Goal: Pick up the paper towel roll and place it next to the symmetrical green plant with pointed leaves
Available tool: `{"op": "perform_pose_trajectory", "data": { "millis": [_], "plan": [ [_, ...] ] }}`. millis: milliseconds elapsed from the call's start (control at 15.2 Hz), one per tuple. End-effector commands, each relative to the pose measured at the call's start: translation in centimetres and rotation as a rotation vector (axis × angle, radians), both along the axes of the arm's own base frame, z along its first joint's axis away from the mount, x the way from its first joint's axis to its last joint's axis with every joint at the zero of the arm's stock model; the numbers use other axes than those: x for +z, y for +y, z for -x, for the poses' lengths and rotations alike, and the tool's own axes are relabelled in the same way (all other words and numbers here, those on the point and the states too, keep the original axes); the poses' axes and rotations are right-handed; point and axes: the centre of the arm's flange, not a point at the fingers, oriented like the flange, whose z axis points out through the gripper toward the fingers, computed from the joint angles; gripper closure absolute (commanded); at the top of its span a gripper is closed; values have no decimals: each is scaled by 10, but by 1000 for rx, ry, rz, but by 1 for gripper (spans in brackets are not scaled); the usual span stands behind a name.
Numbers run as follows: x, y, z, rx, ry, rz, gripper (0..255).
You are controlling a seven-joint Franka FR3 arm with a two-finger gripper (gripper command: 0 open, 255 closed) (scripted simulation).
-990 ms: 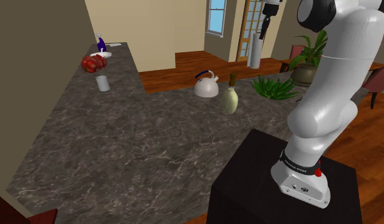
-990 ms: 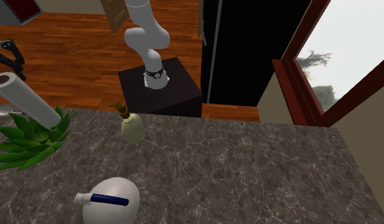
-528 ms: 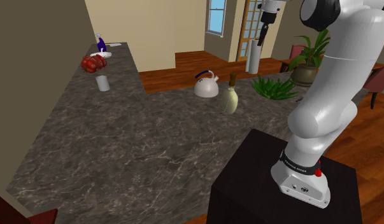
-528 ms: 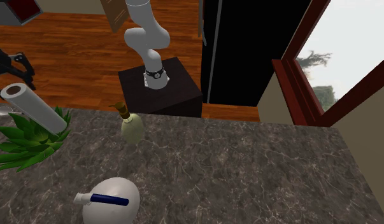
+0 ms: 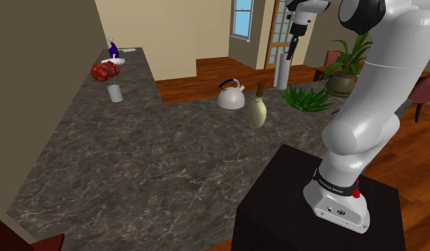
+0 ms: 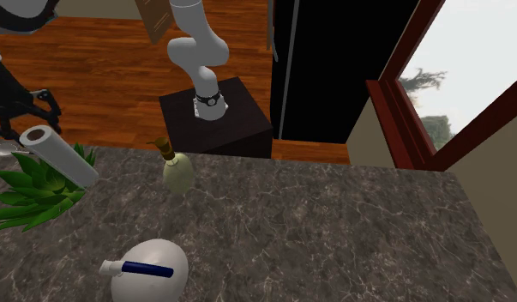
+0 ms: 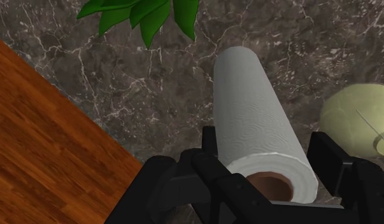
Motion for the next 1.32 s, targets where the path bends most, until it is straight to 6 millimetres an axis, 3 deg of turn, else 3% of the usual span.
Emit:
{"op": "perform_pose_trajectory", "data": {
  "millis": [0,1254],
  "plan": [
    [-11,-1,0,0,0,0,255],
    [-111,-1,0,0,0,0,255]
  ]
}}
